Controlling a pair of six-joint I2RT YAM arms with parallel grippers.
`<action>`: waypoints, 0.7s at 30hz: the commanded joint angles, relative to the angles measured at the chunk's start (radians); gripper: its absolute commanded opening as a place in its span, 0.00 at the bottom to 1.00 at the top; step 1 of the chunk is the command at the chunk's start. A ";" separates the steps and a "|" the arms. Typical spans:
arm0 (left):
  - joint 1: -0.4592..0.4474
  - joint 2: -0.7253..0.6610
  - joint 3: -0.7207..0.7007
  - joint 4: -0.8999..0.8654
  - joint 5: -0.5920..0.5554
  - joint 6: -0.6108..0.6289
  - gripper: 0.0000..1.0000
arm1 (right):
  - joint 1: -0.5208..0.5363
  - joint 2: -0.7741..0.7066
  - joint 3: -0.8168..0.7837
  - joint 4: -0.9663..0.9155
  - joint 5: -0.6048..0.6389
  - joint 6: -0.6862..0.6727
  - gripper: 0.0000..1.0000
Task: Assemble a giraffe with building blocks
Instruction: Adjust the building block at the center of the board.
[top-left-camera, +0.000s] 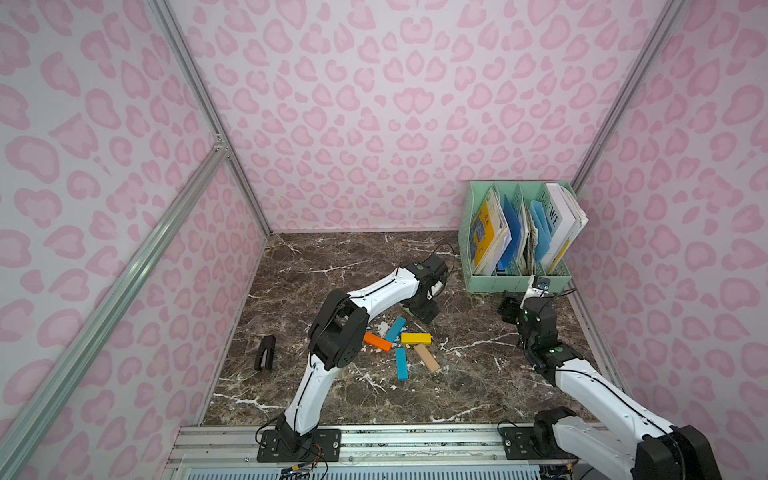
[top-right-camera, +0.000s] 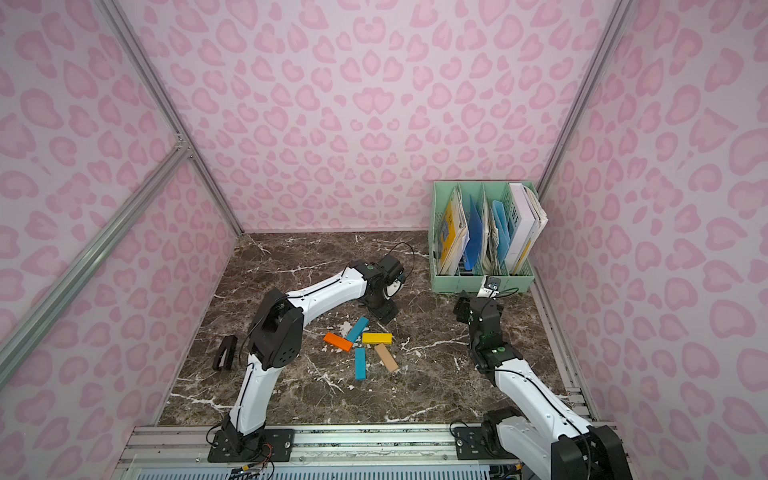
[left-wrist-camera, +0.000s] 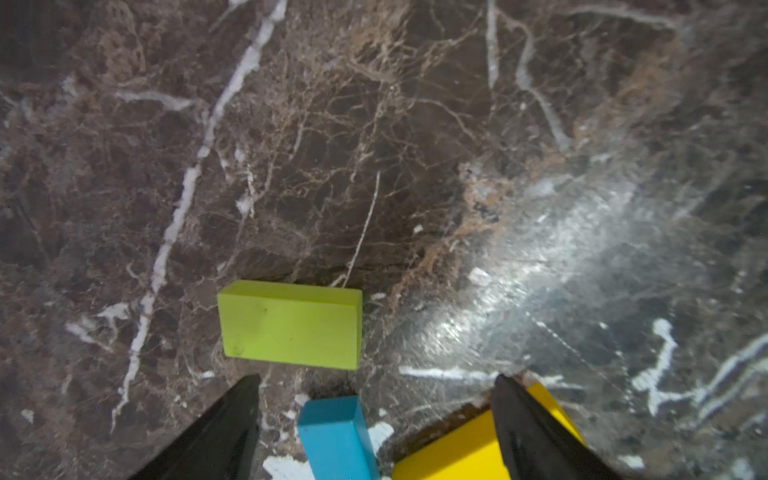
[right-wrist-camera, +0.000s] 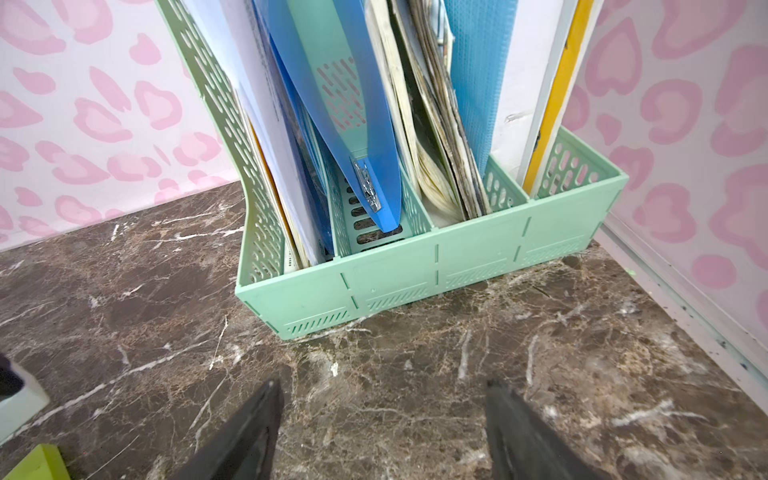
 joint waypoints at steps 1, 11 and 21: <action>0.022 0.019 0.014 -0.014 0.025 -0.005 0.90 | 0.006 -0.009 -0.016 0.030 0.001 0.017 0.77; 0.073 0.061 0.071 -0.058 0.105 0.032 0.90 | 0.040 -0.090 -0.081 -0.005 0.024 0.035 0.76; 0.101 0.084 0.088 -0.082 0.156 0.038 0.84 | 0.040 -0.151 0.034 -0.181 0.033 0.017 0.75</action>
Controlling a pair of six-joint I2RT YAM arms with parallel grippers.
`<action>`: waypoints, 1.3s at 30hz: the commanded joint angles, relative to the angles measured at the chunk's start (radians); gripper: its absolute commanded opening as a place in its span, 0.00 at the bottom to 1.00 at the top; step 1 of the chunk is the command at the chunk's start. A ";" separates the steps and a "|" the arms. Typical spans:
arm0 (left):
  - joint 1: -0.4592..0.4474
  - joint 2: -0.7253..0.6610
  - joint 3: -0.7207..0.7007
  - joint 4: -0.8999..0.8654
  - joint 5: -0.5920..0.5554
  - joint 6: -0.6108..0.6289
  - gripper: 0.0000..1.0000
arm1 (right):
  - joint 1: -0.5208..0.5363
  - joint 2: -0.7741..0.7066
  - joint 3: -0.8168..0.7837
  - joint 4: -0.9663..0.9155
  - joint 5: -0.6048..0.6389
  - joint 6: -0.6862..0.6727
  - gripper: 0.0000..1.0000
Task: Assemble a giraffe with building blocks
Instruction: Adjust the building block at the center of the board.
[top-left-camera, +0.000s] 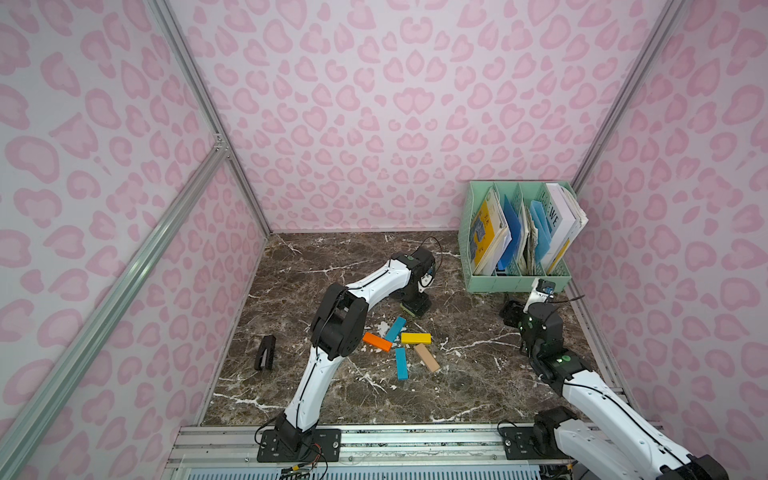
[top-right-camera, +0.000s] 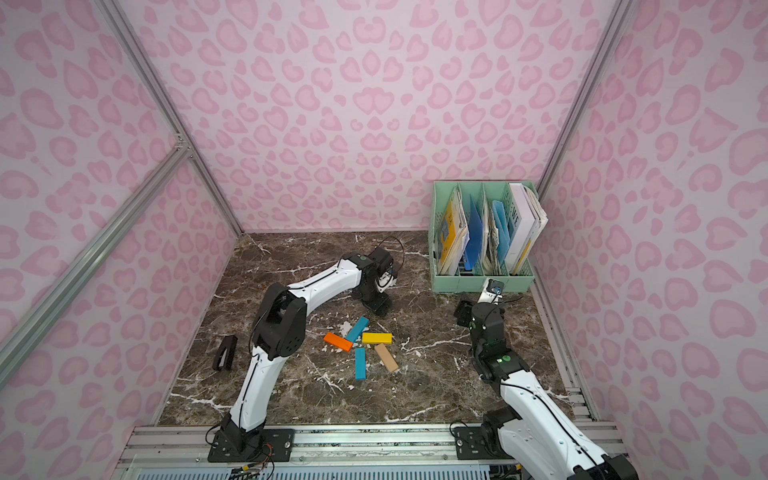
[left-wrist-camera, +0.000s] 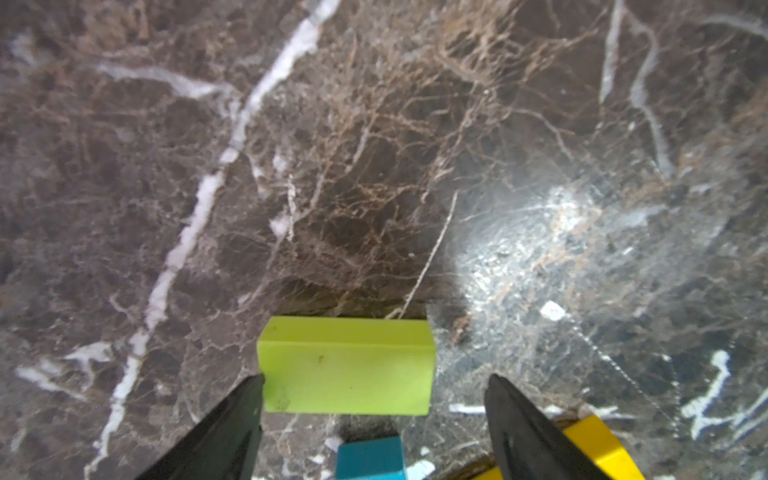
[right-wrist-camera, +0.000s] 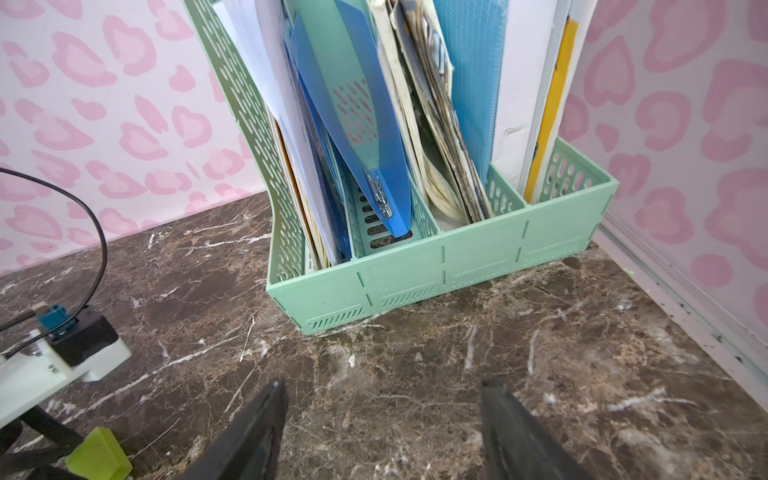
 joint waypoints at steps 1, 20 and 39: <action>0.013 0.011 0.007 -0.035 0.040 0.010 0.83 | 0.000 -0.012 0.025 -0.072 0.018 -0.012 0.75; 0.022 0.026 0.006 -0.053 0.051 -0.007 0.77 | 0.001 -0.016 0.133 -0.238 0.007 -0.002 0.71; 0.047 0.123 0.216 -0.033 -0.123 -0.241 0.52 | 0.001 -0.003 0.116 -0.246 -0.028 -0.016 0.70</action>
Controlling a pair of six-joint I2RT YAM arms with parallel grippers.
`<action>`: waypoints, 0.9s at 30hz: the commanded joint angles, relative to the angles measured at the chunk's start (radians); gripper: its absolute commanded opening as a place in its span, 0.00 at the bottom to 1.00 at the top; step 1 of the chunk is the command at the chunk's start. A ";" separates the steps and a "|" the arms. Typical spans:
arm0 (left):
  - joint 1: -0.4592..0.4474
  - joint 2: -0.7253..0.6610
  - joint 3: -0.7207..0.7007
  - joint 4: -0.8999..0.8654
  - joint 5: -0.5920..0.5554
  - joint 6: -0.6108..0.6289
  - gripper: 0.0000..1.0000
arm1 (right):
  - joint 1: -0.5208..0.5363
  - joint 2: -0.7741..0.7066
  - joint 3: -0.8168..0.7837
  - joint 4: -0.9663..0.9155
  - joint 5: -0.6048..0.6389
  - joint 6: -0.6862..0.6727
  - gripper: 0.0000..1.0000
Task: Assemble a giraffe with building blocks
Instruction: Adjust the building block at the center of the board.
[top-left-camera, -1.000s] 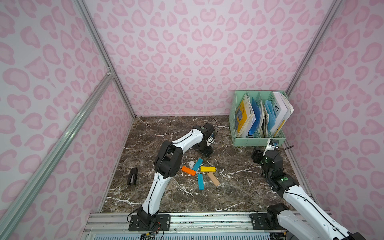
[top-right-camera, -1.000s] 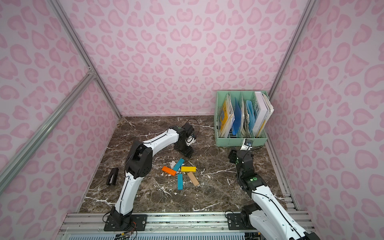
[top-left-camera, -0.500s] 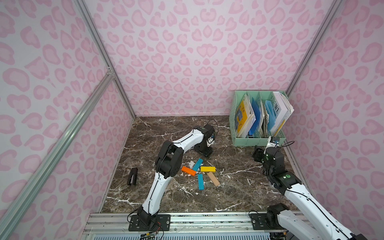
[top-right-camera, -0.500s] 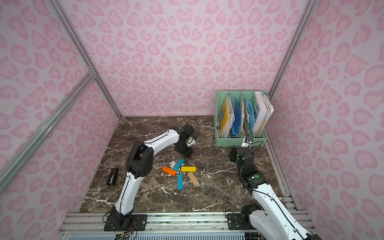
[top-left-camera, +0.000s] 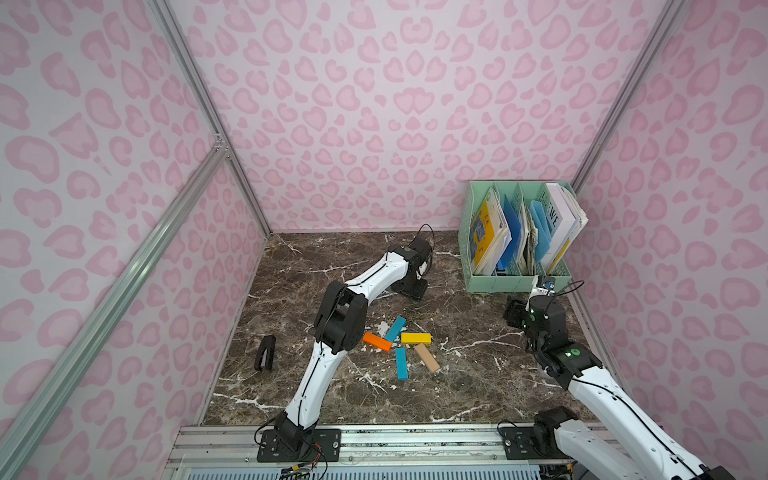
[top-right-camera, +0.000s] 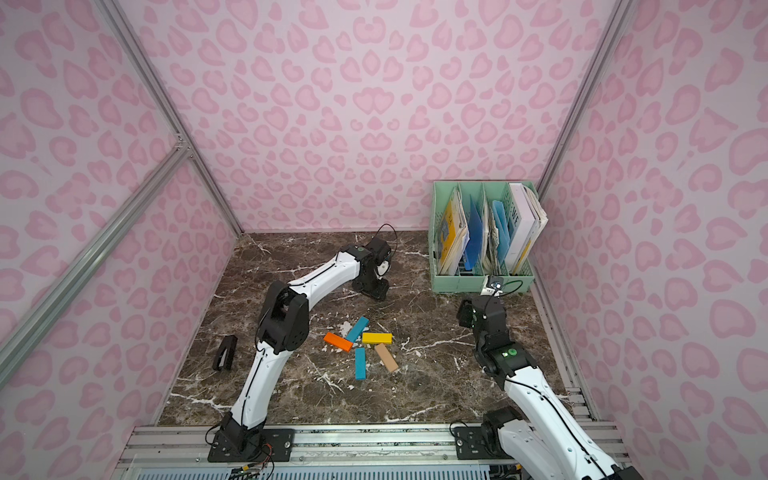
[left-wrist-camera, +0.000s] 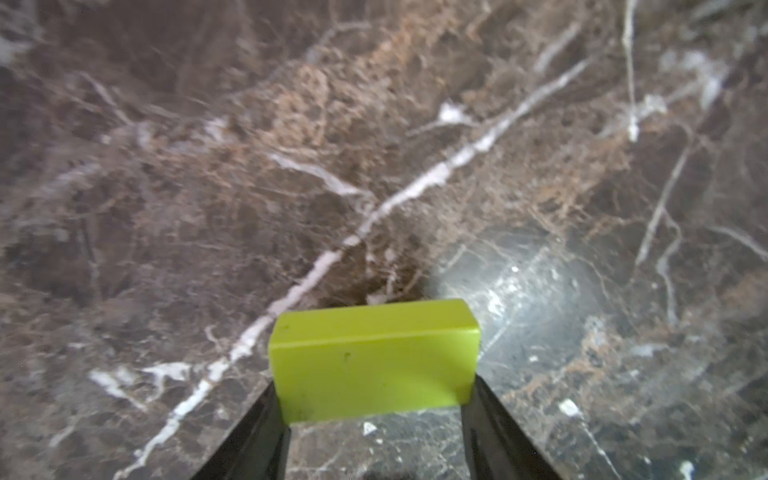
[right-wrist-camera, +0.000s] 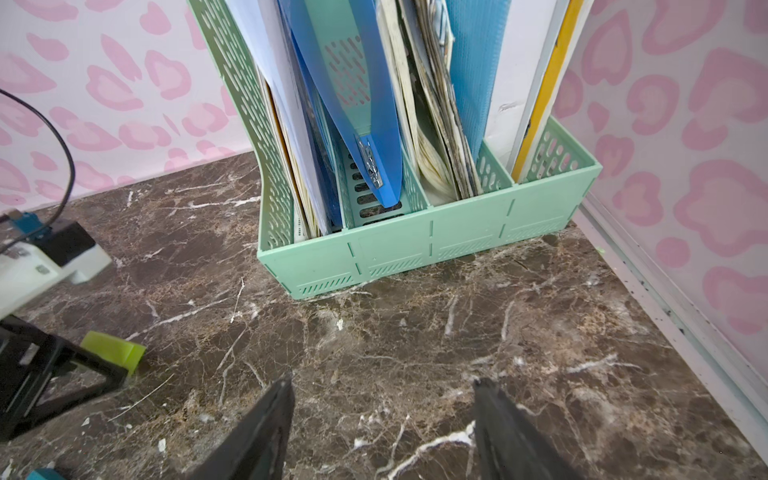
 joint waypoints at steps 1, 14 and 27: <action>0.007 0.034 0.038 -0.017 -0.083 -0.060 0.52 | 0.001 0.008 -0.005 0.025 -0.009 -0.008 0.71; 0.050 0.098 0.113 0.017 -0.047 -0.203 0.53 | 0.001 0.051 0.008 0.031 -0.038 -0.020 0.72; 0.118 0.111 0.120 -0.018 0.161 -0.325 0.52 | 0.001 0.074 0.004 0.026 -0.060 -0.015 0.72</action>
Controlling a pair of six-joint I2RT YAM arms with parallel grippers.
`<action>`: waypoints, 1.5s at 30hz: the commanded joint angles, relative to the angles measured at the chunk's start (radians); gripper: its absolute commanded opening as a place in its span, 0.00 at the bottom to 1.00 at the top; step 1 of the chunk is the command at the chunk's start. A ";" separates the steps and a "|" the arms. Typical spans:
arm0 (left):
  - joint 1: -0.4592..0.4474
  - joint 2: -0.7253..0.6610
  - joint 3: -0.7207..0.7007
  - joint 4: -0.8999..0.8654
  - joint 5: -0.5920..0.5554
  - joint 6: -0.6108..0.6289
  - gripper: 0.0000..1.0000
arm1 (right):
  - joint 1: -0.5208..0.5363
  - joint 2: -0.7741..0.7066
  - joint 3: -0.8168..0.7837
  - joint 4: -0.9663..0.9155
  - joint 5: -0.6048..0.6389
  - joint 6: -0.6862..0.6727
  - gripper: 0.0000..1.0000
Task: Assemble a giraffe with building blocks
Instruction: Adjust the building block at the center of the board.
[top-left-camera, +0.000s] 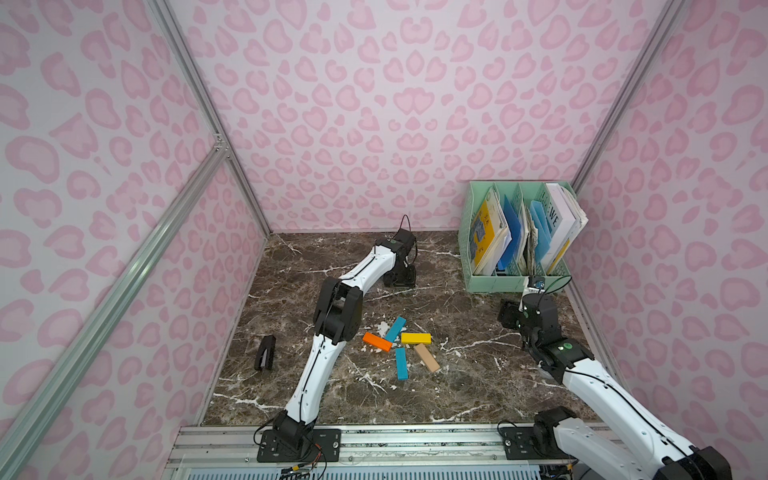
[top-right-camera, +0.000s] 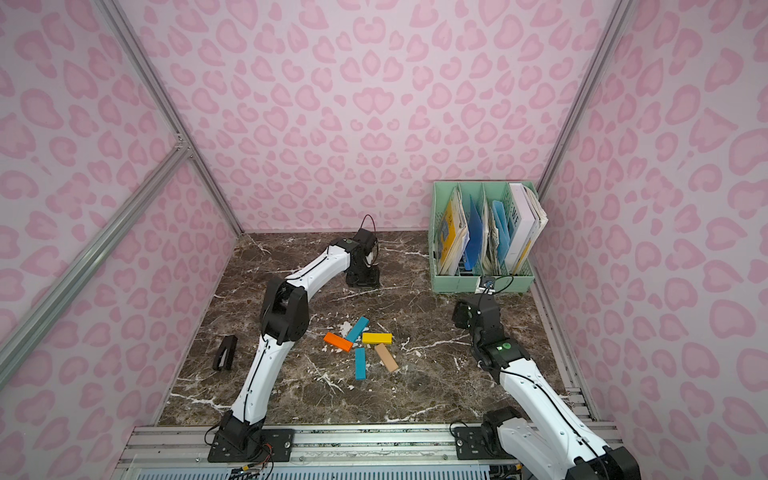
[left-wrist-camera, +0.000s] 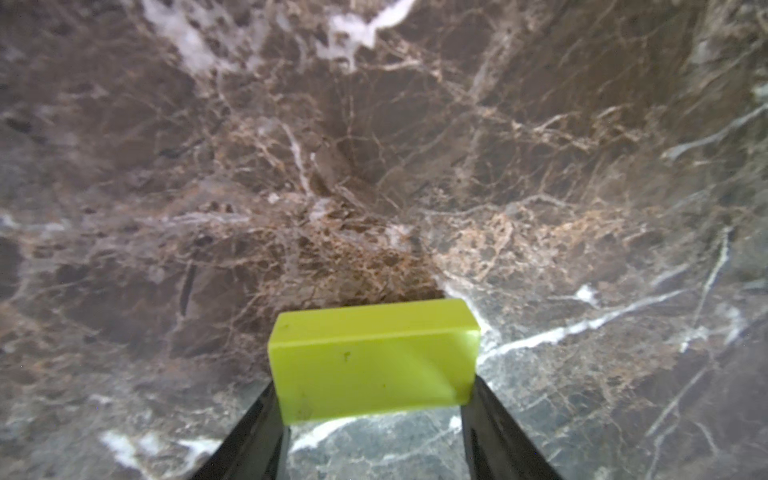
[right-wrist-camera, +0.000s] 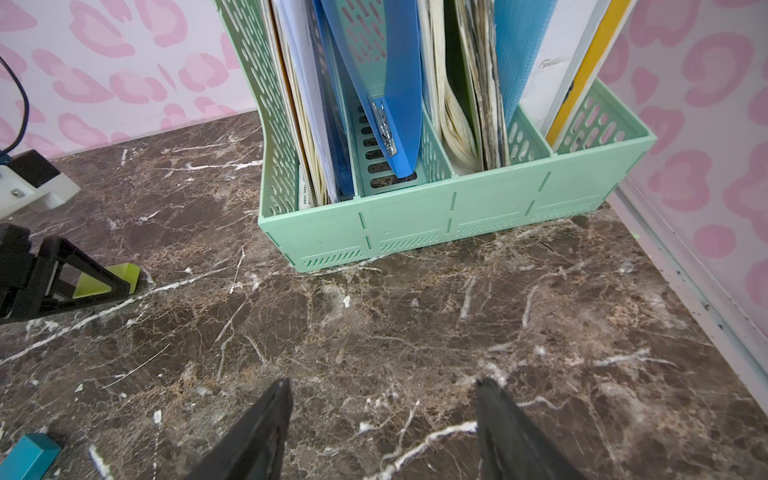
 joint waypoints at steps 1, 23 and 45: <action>0.008 0.009 0.006 -0.046 0.037 -0.039 0.52 | 0.001 -0.002 0.001 0.015 -0.007 -0.004 0.72; 0.007 -0.001 0.006 -0.107 -0.020 -0.032 0.75 | 0.003 0.004 -0.003 0.027 -0.022 0.008 0.72; 0.129 -0.666 -0.623 0.145 -0.048 -0.077 0.92 | 0.424 0.735 0.546 -0.093 -0.177 0.208 0.69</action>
